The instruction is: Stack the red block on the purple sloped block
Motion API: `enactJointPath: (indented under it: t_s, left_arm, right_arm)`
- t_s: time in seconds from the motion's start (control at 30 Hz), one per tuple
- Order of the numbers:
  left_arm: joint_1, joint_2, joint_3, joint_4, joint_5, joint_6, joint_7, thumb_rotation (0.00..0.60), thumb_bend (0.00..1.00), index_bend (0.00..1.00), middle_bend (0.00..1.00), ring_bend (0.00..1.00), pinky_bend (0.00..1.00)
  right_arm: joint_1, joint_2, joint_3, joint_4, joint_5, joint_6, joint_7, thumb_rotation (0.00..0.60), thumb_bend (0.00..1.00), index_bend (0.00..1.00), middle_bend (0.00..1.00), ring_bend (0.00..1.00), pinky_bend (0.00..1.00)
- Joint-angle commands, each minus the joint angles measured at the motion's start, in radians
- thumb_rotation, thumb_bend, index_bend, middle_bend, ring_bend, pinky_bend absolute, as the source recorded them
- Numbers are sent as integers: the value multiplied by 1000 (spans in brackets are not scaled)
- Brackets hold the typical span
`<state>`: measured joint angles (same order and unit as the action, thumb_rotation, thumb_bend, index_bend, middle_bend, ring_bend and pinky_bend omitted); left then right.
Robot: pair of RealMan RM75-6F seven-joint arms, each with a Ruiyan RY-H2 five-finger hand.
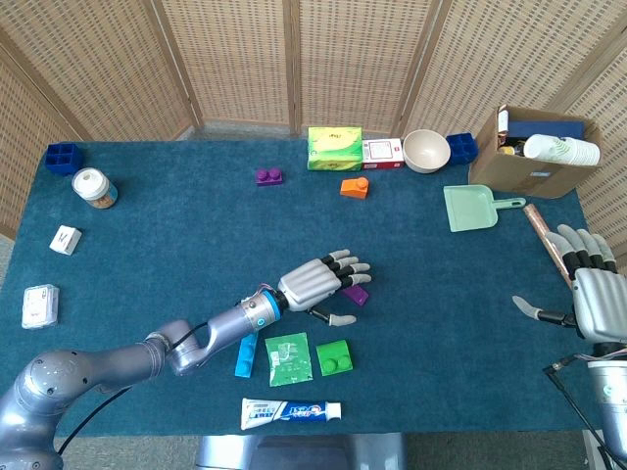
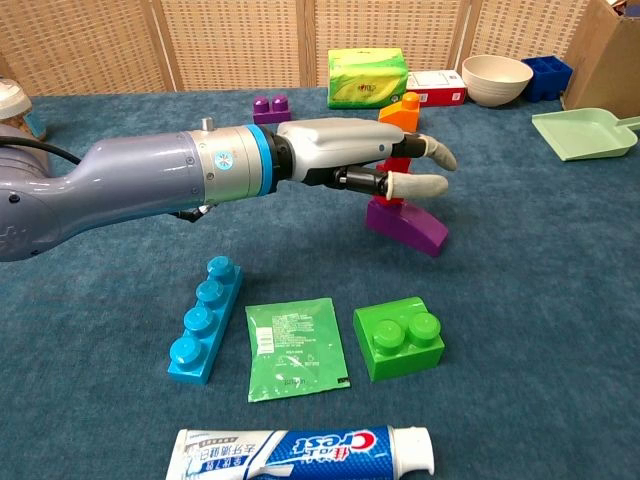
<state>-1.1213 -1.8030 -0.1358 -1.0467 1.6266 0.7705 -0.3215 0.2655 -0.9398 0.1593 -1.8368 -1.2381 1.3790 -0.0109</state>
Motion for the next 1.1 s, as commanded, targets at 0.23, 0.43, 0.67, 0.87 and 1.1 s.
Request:
enactJointPath:
  t_s: [0.23,0.43,0.67,0.87,1.1]
  left_arm:
    - [11,18,46,-5,1,26,0,0,268,97,4,0,0]
    - [20,26,62,-9,-4,43,6,0,268,97,5,0,0]
    - [16,20,68,-4,-7,54,16,0,268,98,5,0,0]
    - [8,15,69,-7,-5,61,45,0,269,101,8,0,0]
    - [11,17,77,-18,-3,77,71,0,268,102,13,0,0]
  right_arm:
    - [-8,-2,10,-2,-7,-5,7,381,15,128,93,0,20]
    - [-13,-4,14,-5,-3,-10,4,381,16,128,93,0,20]
    - [-21,-2,20,-10,-5,-9,5,382,15,128,93,0,20]
    - [-27,0,24,-11,-6,-10,13,384,15,128,93,0,20]
    - [-34,2,28,-9,-10,-8,25,385,15,127,93,0,22]
